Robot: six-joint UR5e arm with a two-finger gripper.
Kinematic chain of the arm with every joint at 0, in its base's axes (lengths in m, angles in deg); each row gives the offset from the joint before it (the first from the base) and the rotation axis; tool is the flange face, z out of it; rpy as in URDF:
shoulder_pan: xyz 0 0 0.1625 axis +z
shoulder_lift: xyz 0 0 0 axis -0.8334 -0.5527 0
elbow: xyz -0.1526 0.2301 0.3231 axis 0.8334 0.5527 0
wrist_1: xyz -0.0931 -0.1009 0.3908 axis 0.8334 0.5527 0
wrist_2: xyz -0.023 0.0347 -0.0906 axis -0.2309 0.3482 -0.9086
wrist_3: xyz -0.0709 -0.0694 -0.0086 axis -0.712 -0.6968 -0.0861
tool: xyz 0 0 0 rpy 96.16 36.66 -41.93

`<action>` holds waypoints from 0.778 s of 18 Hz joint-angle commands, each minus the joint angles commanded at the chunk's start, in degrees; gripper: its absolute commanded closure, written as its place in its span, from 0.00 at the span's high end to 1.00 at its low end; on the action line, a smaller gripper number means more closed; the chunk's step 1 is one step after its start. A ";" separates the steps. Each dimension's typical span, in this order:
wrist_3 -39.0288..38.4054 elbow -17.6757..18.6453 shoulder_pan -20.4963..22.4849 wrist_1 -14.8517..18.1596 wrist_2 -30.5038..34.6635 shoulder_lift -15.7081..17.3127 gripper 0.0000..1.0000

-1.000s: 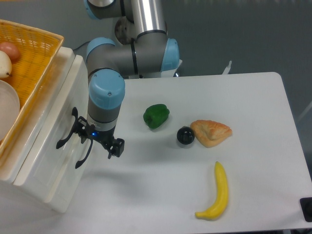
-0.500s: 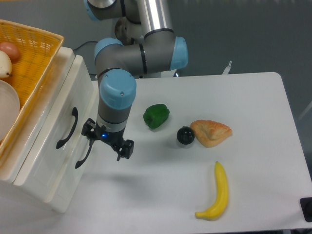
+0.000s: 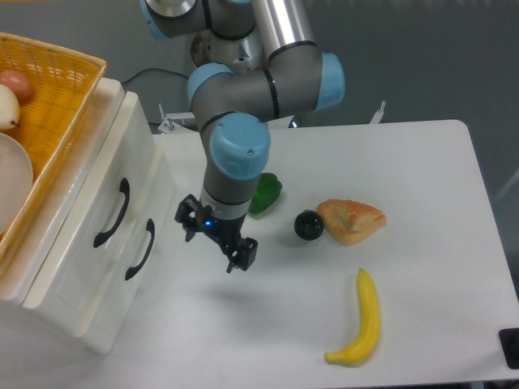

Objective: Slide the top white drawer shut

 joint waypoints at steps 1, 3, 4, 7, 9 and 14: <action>1.31 0.00 0.70 0.00 1.14 0.00 1.00; 6.74 0.00 3.16 0.00 2.38 -0.44 1.00; 10.34 0.00 4.56 0.00 2.38 -0.88 1.00; 18.62 0.00 8.78 0.00 2.38 -1.23 1.00; 22.40 -0.09 10.63 0.00 2.56 -2.80 1.00; 29.36 -0.44 13.27 0.00 3.61 -4.83 1.00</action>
